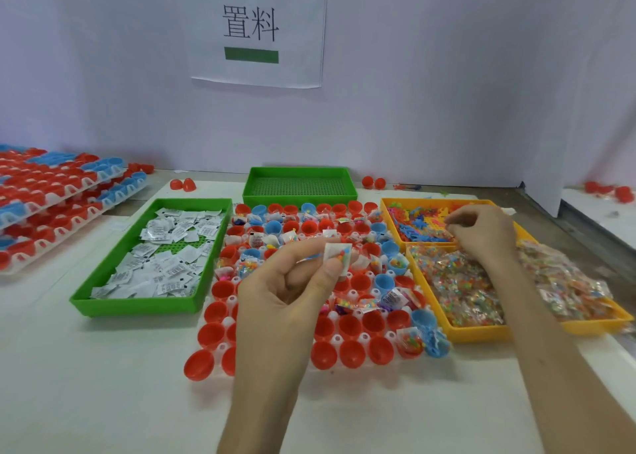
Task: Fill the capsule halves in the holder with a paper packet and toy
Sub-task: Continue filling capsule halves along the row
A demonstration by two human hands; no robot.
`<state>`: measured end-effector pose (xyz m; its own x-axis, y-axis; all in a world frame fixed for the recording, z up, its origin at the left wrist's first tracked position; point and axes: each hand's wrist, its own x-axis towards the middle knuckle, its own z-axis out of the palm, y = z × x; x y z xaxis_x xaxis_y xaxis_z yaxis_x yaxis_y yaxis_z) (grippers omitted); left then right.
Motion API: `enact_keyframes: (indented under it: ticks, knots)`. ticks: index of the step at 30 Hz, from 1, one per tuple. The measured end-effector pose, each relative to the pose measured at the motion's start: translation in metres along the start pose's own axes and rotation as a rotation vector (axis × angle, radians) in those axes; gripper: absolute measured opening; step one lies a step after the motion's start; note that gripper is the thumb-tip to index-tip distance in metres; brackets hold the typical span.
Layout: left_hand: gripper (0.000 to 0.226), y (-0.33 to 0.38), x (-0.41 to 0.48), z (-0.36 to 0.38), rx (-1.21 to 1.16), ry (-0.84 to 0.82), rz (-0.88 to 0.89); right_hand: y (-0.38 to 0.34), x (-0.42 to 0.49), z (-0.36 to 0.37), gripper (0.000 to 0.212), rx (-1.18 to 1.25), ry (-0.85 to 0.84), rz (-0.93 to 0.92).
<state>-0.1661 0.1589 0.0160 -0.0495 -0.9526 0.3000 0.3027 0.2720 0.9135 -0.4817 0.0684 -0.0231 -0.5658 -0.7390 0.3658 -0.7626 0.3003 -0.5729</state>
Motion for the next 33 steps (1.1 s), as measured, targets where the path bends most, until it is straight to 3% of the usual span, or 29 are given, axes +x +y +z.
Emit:
enact_keyframes:
  ticks: [9,12,15,24,33]
  knots:
    - [0.022,0.003,0.001,-0.003,0.014,0.022,-0.013,-0.002,0.002,-0.001,0.037,-0.185,0.015,-0.063]
    - [0.023,0.003,0.001,-0.002,0.021,0.013,-0.017,-0.013,0.001,0.0,0.04,-0.117,-0.22,-0.181]
    - [0.023,0.003,0.001,-0.003,0.035,0.007,-0.02,-0.02,-0.002,0.007,0.033,-0.192,-0.472,-0.175]
    - [0.017,0.002,0.001,-0.007,0.046,-0.009,-0.021,-0.011,-0.001,0.01,0.015,0.003,-0.303,-0.188]
    - [0.014,0.003,0.002,-0.006,0.039,0.004,-0.006,-0.009,0.002,0.003,0.013,0.177,0.016,-0.182]
